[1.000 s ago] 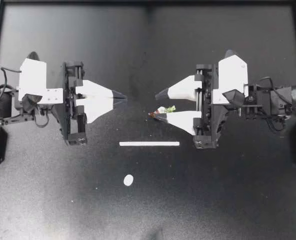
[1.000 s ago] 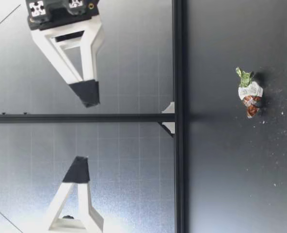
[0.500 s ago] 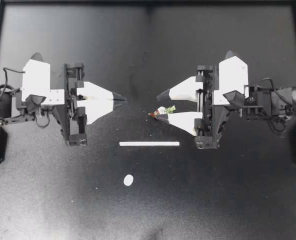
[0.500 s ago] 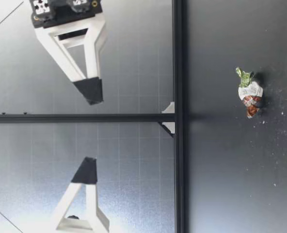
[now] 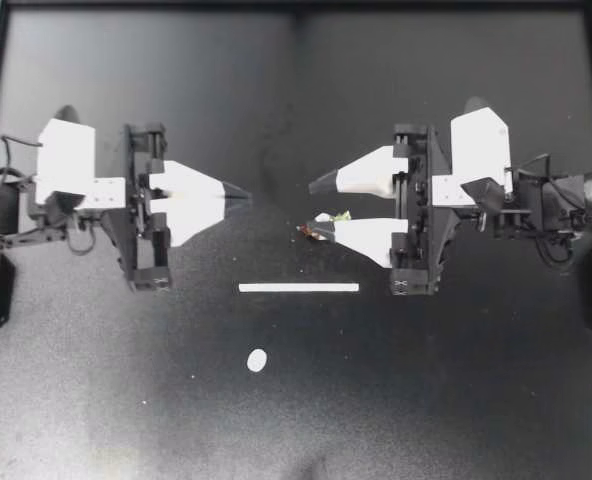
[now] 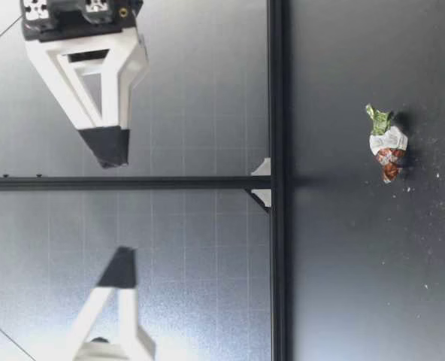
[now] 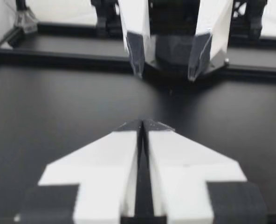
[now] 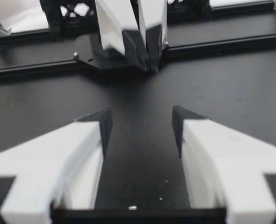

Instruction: Pick up the candy and unwrap it.

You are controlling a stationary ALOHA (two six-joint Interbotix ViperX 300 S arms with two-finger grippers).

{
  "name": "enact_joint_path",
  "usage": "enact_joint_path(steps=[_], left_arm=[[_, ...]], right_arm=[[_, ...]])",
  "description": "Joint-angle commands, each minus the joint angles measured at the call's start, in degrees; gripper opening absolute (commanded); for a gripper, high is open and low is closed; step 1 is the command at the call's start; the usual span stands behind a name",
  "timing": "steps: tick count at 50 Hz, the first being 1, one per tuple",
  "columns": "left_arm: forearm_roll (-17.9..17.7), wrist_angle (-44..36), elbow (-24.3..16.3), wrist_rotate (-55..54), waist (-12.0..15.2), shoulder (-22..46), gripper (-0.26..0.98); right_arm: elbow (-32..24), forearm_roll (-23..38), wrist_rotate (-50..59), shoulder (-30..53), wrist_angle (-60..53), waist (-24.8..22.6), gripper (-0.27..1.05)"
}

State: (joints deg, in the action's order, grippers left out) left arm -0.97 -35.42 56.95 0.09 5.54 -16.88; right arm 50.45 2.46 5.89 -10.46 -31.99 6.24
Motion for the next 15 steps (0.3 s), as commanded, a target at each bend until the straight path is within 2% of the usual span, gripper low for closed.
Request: enact_joint_path(steps=[1,15], left_arm=[[0.09,-0.70,-0.79,0.09,-0.09,-2.11,-0.03],[0.09,-1.49,-0.09,0.09,-0.09,-2.46,-0.03]], right_arm=[[-0.18,0.00,-0.09,-1.05,-0.88,0.26,0.54],[0.00,0.00,-0.09,-1.58,-1.85,0.26,0.54]])
